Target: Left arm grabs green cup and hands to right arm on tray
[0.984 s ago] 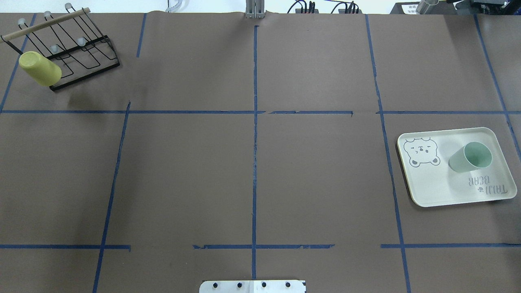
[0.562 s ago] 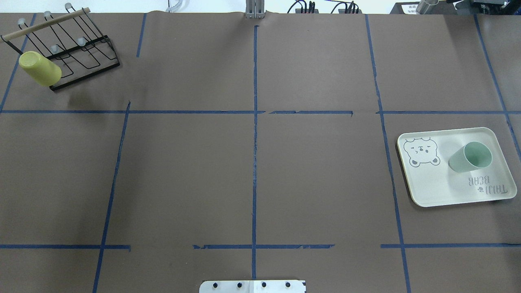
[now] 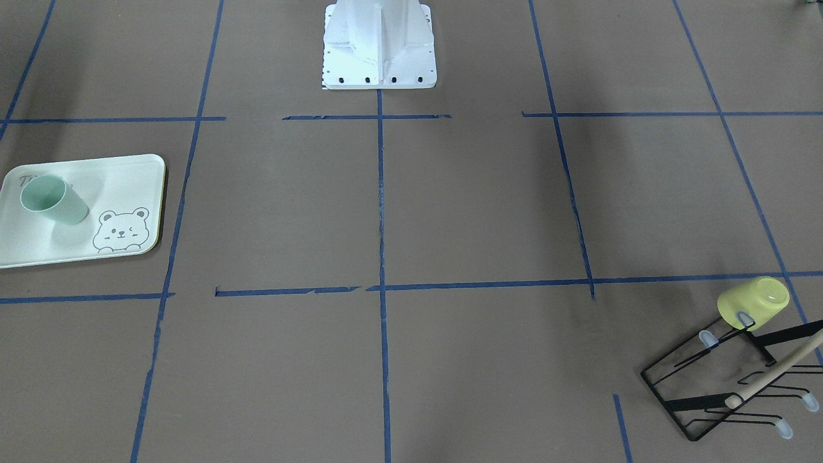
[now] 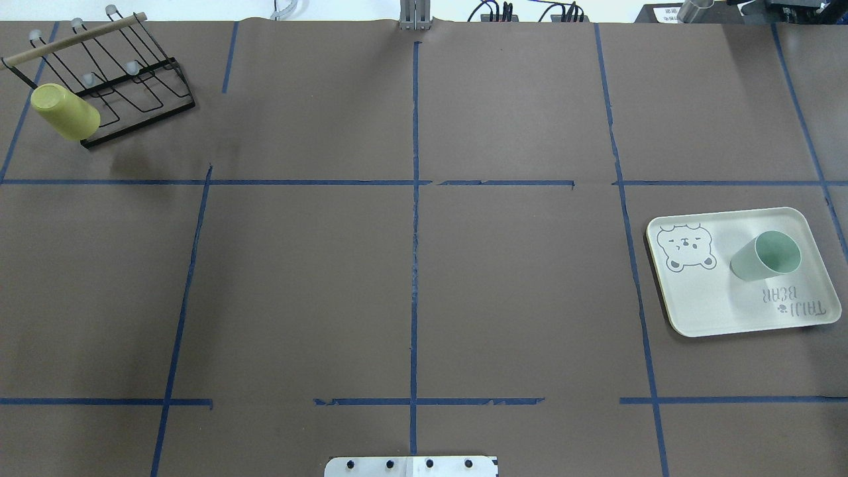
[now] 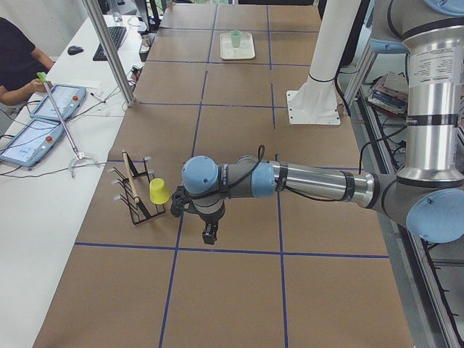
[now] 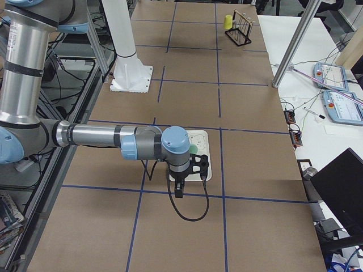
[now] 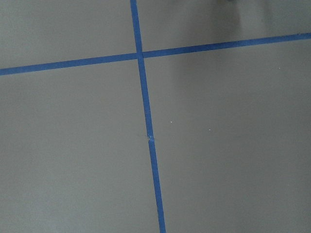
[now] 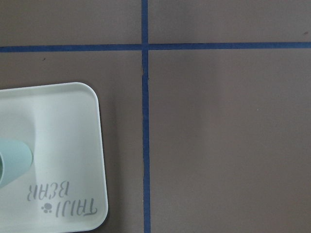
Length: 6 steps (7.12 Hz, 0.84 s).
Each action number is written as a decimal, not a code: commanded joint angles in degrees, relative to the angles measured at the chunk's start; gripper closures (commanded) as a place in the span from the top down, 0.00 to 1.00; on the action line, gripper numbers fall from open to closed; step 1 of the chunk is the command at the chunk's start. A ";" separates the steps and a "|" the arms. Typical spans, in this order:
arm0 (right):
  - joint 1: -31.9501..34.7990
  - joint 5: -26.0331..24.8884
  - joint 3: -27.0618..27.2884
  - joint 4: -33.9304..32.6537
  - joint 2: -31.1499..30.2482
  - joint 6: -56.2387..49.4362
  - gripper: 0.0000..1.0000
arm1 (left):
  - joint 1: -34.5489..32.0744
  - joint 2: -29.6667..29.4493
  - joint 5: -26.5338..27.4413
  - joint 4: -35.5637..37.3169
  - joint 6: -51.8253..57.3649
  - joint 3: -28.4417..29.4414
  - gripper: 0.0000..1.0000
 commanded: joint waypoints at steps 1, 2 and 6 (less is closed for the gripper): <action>-1.37 2.38 0.46 -5.76 2.27 -0.29 1.00 | -0.03 0.07 -0.14 -1.60 -0.10 0.89 1.00; -1.64 2.57 0.37 -5.96 2.46 -0.29 1.00 | -0.03 0.68 -0.06 -1.69 -0.10 1.07 1.00; -1.74 2.57 1.07 -5.79 2.46 -0.11 1.00 | -0.03 1.03 0.12 -1.78 -0.27 0.90 1.00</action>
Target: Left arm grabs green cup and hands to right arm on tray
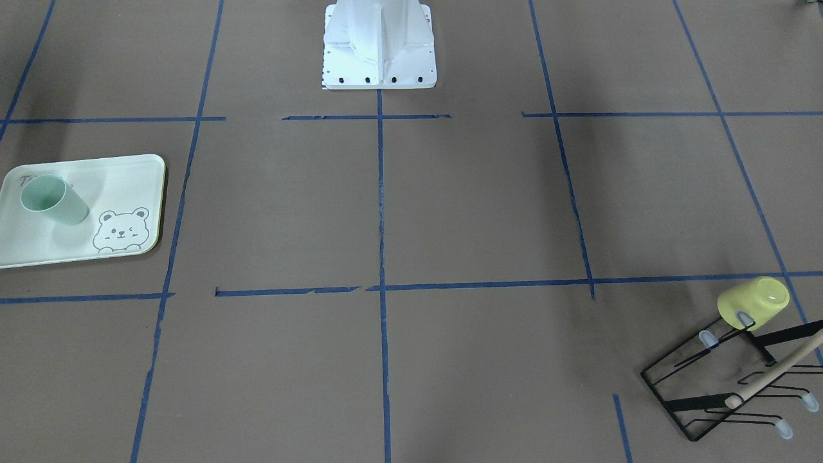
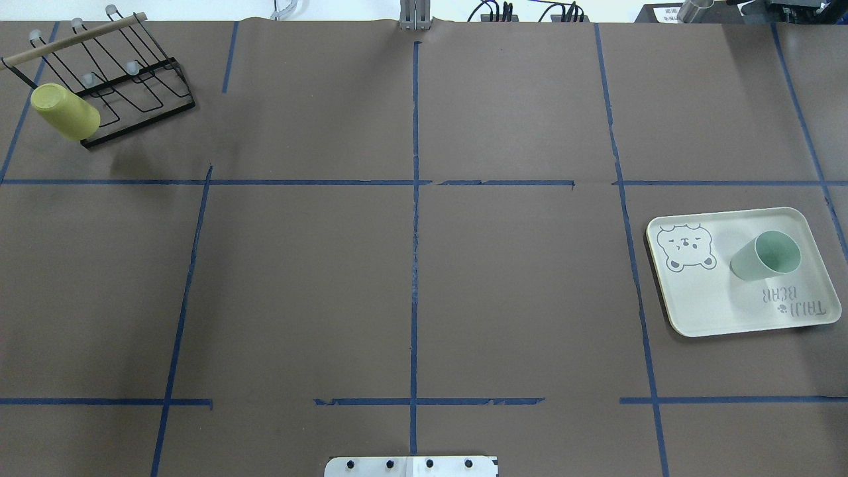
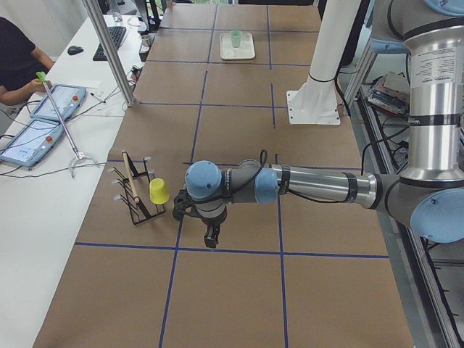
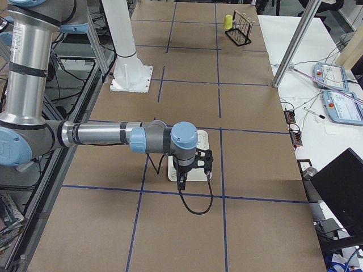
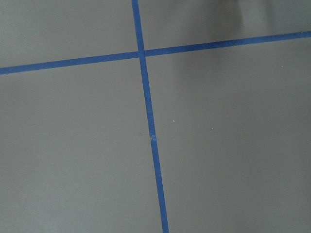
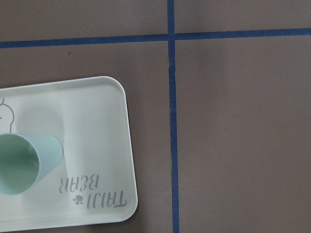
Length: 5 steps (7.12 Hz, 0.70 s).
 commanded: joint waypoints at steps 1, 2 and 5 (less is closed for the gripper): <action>-0.03 0.03 0.28 -0.01 0.02 0.01 1.00 | 0.00 0.10 0.04 -0.01 -0.13 -0.03 1.00; -0.03 0.03 0.28 -0.01 0.10 0.01 1.00 | 0.00 0.01 0.04 -0.01 -0.13 0.05 1.00; -0.03 0.03 0.54 -0.01 -0.07 0.01 1.00 | 0.00 0.01 0.04 -0.01 -0.22 0.14 1.00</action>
